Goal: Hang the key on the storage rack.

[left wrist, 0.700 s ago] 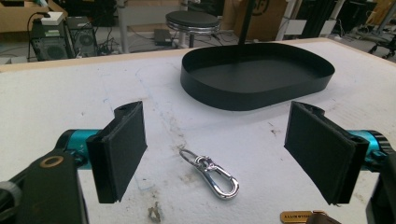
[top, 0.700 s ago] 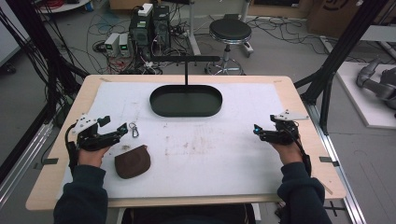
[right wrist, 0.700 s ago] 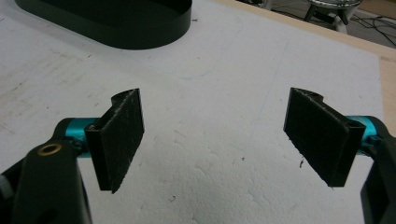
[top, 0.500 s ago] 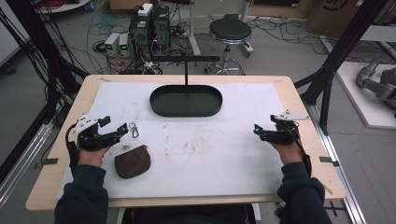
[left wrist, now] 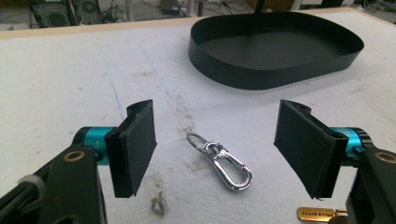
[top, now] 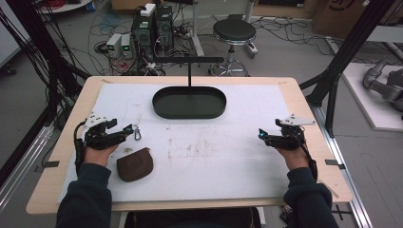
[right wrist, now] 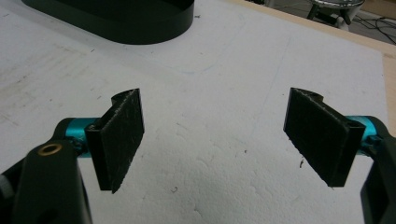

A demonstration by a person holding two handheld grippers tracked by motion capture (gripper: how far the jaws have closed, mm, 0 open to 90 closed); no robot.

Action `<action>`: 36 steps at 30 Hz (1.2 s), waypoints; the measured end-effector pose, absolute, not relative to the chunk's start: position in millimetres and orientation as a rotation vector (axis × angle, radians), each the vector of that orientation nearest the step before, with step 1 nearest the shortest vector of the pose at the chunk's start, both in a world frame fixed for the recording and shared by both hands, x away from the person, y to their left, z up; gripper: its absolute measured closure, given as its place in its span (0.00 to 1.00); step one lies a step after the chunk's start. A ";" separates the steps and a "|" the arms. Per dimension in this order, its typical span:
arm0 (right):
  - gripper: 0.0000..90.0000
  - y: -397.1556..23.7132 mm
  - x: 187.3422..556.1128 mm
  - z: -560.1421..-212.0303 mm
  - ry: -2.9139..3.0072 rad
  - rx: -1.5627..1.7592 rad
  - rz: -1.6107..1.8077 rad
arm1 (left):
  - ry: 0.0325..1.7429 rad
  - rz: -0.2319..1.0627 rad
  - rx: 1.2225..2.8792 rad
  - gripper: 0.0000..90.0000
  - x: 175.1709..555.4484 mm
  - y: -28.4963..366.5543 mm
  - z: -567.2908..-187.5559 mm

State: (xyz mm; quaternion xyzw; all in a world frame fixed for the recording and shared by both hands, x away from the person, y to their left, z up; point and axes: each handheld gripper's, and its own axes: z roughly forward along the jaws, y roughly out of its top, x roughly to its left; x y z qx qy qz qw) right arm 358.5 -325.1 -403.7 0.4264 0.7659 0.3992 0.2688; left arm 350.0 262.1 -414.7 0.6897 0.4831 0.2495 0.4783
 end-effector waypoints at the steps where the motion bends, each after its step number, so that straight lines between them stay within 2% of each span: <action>1: 0.23 -324.1 358.5 -403.0 2.062 1.152 1.079 | 1.179 0.609 1.684 0.33 350.0 262.1 -414.7; 4: 0.23 -319.3 359.0 -401.1 2.063 1.138 1.096 | 1.254 0.560 1.744 0.47 363.7 258.0 -416.2; 9: 0.23 -313.6 360.7 -402.7 2.084 1.121 1.081 | 1.366 0.451 1.787 0.54 379.8 257.7 -431.6; 12: 0.23 -315.0 361.1 -402.7 2.082 1.128 1.083 | 1.358 0.419 1.793 0.59 385.0 256.8 -436.9; 21: 0.23 -316.4 360.6 -403.1 2.082 1.139 1.086 | 1.348 0.347 1.820 0.86 390.4 258.5 -444.2; 26: 0.23 -315.8 360.5 -403.1 2.085 1.134 1.085 | 1.325 0.353 1.826 0.92 391.8 256.6 -444.9; 27: 0.23 -315.9 360.5 -403.0 2.084 1.131 1.086 | 1.319 0.355 1.830 0.97 391.6 255.6 -444.4; 36: 0.23 -316.8 361.1 -403.2 2.083 1.133 1.090 | 1.271 0.394 1.856 0.98 389.2 251.2 -441.1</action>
